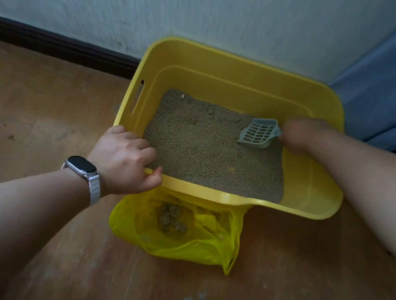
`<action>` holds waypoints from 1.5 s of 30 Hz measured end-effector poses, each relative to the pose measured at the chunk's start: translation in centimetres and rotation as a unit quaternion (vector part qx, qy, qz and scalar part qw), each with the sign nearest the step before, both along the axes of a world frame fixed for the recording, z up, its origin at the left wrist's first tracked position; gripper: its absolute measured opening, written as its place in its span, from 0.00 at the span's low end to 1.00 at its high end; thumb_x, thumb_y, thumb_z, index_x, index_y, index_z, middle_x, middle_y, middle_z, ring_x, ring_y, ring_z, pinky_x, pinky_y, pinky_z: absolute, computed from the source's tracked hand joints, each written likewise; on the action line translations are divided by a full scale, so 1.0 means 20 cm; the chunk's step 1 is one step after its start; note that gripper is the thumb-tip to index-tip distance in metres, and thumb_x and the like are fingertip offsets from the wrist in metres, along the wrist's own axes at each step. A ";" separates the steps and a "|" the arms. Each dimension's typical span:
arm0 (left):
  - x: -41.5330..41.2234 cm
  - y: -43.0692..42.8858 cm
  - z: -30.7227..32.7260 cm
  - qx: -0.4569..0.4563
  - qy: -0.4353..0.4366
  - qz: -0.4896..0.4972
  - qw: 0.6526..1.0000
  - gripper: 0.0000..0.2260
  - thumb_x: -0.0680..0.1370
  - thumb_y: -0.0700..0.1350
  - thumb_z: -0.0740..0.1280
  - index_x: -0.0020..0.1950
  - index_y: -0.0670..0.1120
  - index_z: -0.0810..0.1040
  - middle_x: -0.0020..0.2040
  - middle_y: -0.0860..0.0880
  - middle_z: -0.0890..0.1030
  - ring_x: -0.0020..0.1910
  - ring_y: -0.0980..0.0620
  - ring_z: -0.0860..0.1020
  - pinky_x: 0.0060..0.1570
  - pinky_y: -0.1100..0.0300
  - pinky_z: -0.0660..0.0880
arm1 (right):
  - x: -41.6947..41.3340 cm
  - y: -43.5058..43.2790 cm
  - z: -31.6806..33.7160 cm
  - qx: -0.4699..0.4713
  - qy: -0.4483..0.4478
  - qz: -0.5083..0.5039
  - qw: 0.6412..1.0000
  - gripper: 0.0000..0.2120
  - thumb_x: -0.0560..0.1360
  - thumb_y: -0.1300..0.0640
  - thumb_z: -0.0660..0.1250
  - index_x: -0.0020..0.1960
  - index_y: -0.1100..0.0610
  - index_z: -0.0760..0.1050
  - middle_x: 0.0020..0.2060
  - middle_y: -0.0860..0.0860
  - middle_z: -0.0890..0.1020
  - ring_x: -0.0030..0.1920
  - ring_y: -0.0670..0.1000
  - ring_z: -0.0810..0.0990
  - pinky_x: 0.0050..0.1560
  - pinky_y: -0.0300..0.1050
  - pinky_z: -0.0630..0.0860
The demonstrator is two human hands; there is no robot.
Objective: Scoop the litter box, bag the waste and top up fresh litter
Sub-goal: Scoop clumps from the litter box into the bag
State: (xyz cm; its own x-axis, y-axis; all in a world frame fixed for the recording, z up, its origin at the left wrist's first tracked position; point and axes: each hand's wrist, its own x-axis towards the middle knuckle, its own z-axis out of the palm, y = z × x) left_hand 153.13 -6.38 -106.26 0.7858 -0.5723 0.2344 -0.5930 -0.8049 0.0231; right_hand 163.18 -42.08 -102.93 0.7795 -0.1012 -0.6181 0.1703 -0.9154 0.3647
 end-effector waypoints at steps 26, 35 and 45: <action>0.01 0.01 -0.01 -0.039 0.006 -0.010 0.999 0.15 0.69 0.55 0.69 0.28 0.46 0.73 0.25 0.49 0.72 0.25 0.46 0.72 0.33 0.58 0.65 | 0.26 0.49 -0.21 0.214 -0.017 0.098 0.972 0.14 0.82 0.48 0.57 0.62 0.50 0.75 0.43 0.50 0.78 0.41 0.50 0.76 0.40 0.45 0.72; 0.01 0.00 0.00 -0.034 0.008 -0.008 0.999 0.15 0.68 0.55 0.69 0.28 0.46 0.73 0.25 0.49 0.72 0.25 0.46 0.72 0.33 0.58 0.64 | 0.16 0.61 -0.42 0.328 -0.045 -0.056 0.942 0.16 0.82 0.52 0.59 0.68 0.52 0.71 0.57 0.55 0.79 0.54 0.56 0.77 0.51 0.47 0.72; 0.00 0.00 0.02 -0.013 0.033 0.005 0.999 0.15 0.68 0.55 0.68 0.28 0.46 0.74 0.25 0.50 0.73 0.25 0.46 0.72 0.34 0.58 0.64 | 0.07 0.59 -0.38 0.476 -0.087 -0.131 0.865 0.10 0.81 0.55 0.61 0.61 0.52 0.76 0.51 0.54 0.80 0.52 0.56 0.78 0.52 0.48 0.72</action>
State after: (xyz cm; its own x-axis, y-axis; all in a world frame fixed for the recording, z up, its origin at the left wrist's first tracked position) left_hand 153.10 -6.39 -105.95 0.8056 -0.5591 0.1960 -0.5817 -0.8093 0.0822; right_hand 164.65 -30.21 -110.58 0.8966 0.2018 -0.3942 -0.0704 -0.8139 -0.5767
